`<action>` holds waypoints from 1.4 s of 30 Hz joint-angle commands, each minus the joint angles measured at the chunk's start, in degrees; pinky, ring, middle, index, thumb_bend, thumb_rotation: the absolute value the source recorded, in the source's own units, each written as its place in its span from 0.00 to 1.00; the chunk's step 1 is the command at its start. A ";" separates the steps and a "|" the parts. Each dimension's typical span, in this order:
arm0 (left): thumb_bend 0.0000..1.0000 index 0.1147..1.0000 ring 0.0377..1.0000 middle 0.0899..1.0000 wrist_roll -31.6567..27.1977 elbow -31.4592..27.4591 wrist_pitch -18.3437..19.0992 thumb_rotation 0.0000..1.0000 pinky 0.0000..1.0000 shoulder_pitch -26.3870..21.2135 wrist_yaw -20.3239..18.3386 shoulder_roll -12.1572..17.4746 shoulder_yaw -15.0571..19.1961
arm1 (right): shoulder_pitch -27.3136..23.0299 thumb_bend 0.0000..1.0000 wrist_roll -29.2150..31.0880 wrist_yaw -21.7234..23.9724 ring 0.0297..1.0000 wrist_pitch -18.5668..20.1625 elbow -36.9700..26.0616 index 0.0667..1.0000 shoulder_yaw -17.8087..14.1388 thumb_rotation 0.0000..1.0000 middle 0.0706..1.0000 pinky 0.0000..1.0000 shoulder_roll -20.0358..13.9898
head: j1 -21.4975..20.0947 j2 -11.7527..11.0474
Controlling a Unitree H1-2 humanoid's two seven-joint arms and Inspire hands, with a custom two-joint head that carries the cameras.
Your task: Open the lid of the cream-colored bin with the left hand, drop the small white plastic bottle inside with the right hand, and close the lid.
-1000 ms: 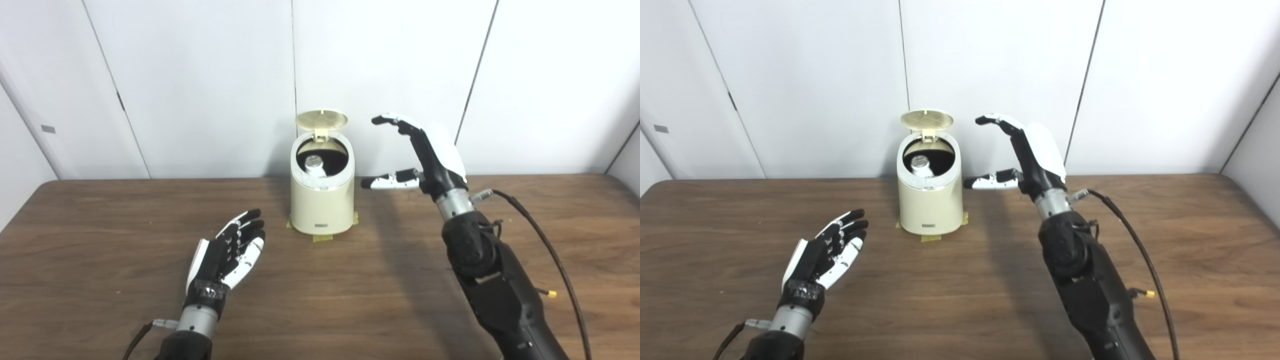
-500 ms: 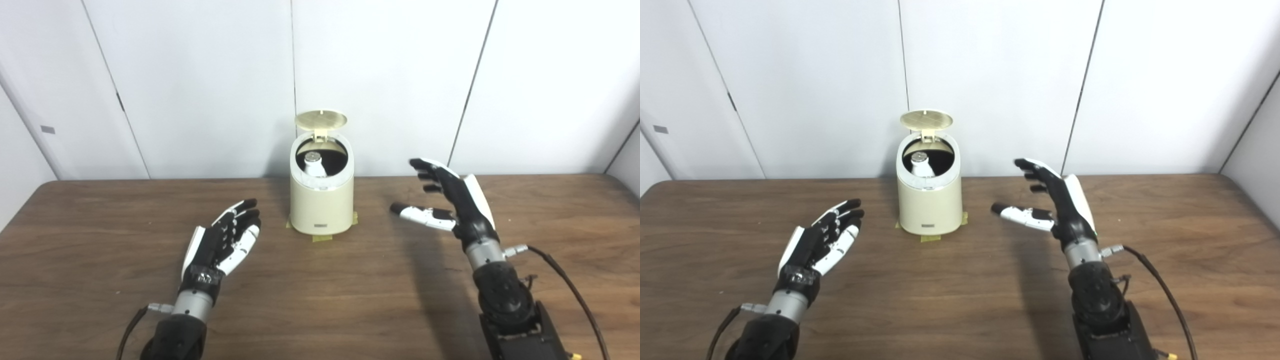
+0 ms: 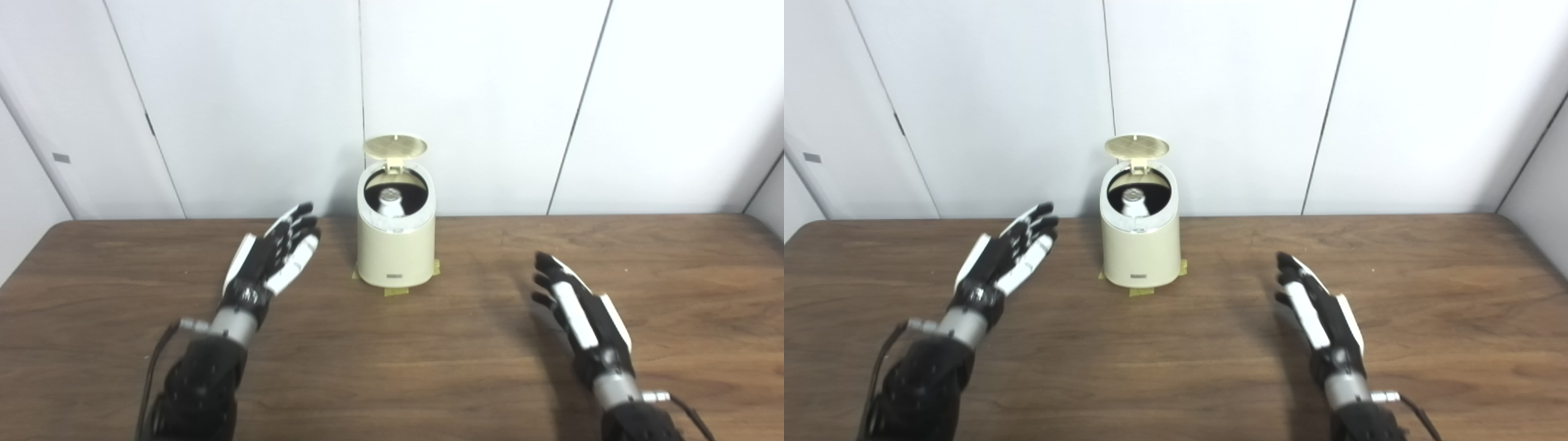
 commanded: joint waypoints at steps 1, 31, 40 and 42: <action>0.42 0.96 0.88 0.91 0.67 0.16 -0.04 0.64 0.86 -4.98 -0.38 1.26 -0.08 | -0.33 0.62 0.60 -0.63 0.91 -4.18 -2.09 0.86 -0.18 0.92 0.91 0.89 0.55 | -0.06 -0.03; 0.43 0.86 0.90 0.90 9.43 15.43 -3.17 0.65 0.82 -28.21 -3.14 3.92 -9.27 | 4.70 0.63 1.48 -1.64 0.88 -13.05 -0.46 0.86 2.04 0.99 0.88 0.87 1.98 | 0.33 -0.40; 0.46 0.84 0.86 0.87 24.09 13.24 -7.32 0.71 0.79 -30.64 -7.21 9.50 -20.04 | 4.60 0.61 -3.80 -3.17 0.86 -14.03 0.06 0.86 3.75 1.00 0.87 0.84 1.81 | 0.33 -0.26; 0.48 0.83 0.87 0.87 28.05 12.97 -8.03 0.73 0.79 -31.46 -8.54 10.88 -22.59 | 4.57 0.61 -4.86 -3.38 0.87 -13.96 -0.07 0.87 4.21 1.00 0.88 0.84 1.72 | 0.35 -0.27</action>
